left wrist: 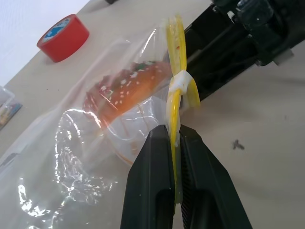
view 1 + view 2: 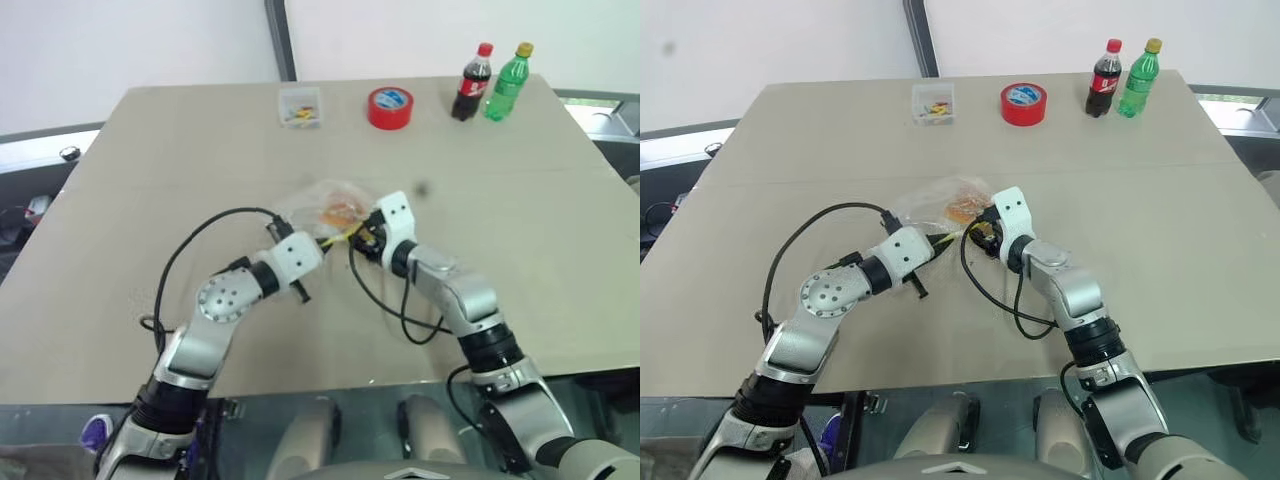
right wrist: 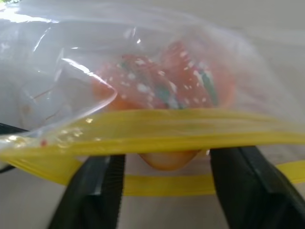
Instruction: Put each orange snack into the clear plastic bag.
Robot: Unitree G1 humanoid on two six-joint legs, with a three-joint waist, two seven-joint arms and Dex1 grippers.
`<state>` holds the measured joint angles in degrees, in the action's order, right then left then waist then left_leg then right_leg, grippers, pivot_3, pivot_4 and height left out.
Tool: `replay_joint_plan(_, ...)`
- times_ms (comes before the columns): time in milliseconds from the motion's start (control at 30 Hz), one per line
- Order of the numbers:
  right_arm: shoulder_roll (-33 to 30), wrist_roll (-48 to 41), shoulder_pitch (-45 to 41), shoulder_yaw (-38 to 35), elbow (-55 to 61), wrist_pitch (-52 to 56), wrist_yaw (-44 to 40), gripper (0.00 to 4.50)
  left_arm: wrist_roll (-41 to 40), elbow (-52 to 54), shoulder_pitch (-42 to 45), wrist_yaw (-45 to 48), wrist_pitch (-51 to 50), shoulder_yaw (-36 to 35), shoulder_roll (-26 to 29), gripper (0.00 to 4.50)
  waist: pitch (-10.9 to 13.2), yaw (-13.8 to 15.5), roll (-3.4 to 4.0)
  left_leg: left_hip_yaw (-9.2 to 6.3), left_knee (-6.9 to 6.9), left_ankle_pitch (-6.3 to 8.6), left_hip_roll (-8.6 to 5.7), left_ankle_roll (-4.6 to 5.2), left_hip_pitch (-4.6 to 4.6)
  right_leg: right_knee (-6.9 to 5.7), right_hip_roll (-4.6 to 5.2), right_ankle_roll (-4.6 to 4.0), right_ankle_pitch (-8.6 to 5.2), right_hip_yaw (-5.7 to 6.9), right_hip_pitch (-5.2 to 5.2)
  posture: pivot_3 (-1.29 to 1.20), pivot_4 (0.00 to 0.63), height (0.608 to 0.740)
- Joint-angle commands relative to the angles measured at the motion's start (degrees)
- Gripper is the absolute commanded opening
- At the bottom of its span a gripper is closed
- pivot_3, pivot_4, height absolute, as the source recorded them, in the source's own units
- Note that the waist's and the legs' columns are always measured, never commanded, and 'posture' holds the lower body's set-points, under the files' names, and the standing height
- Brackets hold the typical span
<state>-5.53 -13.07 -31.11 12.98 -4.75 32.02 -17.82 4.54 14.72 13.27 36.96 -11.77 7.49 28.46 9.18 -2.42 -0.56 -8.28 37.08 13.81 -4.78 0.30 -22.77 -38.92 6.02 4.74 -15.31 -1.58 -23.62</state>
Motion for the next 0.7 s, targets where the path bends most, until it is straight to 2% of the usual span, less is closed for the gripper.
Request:
replay_joint_plan(33,-2.5,2.6,1.1,0.6,6.7,-3.8,-1.9,4.34,-3.3,2.8,0.9,-1.3,-2.9,-3.1,-1.1,0.00,0.0,0.0,0.00,0.00,0.00,0.00,0.00,-0.01,0.00,0.00,0.00,0.00,0.00,0.00,0.00,0.00,0.150,0.740)
replay_joint_plan(133,-6.4,1.0,3.1,-0.6,12.4,-4.8,-6.8,4.34,-6.6,2.6,2.4,-2.6,-6.4,-5.5,-3.1,0.00,0.0,0.1,-0.01,0.00,0.01,0.00,0.00,0.00,0.00,0.01,0.00,0.00,0.00,0.00,0.01,0.00,0.150,0.740)
replay_joint_plan(233,-13.8,3.5,5.2,-0.8,16.2,-9.7,-12.1,4.34,-13.5,2.7,5.0,-2.9,-12.2,-9.8,-5.6,0.00,0.0,0.1,-0.02,-0.01,0.02,0.01,0.00,0.01,-0.02,0.01,0.00,0.01,0.00,0.02,0.02,0.00,0.150,0.740)
replay_joint_plan(333,-19.2,12.0,4.7,1.8,13.3,-17.5,-11.7,4.34,-18.7,3.5,6.8,-2.4,-16.1,-12.6,-6.4,0.00,0.0,0.2,-0.07,-0.04,0.08,0.00,-0.02,0.00,-0.03,0.04,0.01,0.01,0.00,0.08,0.06,0.00,0.150,0.740)
replay_joint_plan(400,-21.0,19.6,2.4,5.4,6.1,-23.1,-9.3,4.34,-21.2,4.0,7.1,-1.5,-17.7,-13.3,-5.9,0.00,0.0,-0.1,-0.09,0.01,0.09,-0.01,-0.03,-0.01,-0.02,0.03,0.01,0.01,0.00,0.05,0.06,0.00,0.150,0.740)
replay_joint_plan(500,-19.7,25.0,-1.0,8.4,-3.4,-29.6,-7.2,4.34,-22.0,3.9,7.2,-1.3,-18.4,-12.9,-5.0,0.00,0.0,-0.2,-0.09,0.07,0.07,-0.02,-0.01,-0.03,0.05,-0.01,-0.03,0.01,0.00,0.02,0.06,0.00,0.150,0.740)
replay_joint_plan(600,-16.8,25.6,-3.6,8.9,-9.8,-33.4,-7.7,4.34,-23.1,3.9,7.5,-1.9,-19.0,-12.8,-4.8,0.00,0.0,-0.1,-0.10,0.06,0.05,-0.03,0.04,-0.05,0.04,0.00,-0.05,0.00,0.00,0.01,0.04,0.00,0.150,0.740)
replay_joint_plan(700,-13.2,28.0,-8.3,8.4,-18.3,-36.8,-3.4,4.34,-23.5,3.8,7.8,-2.5,-19.2,-12.8,-4.5,0.00,0.0,-0.1,-0.11,0.08,0.10,-0.03,0.01,-0.05,0.00,0.04,-0.01,-0.01,0.01,-0.04,0.05,0.00,0.150,0.740)
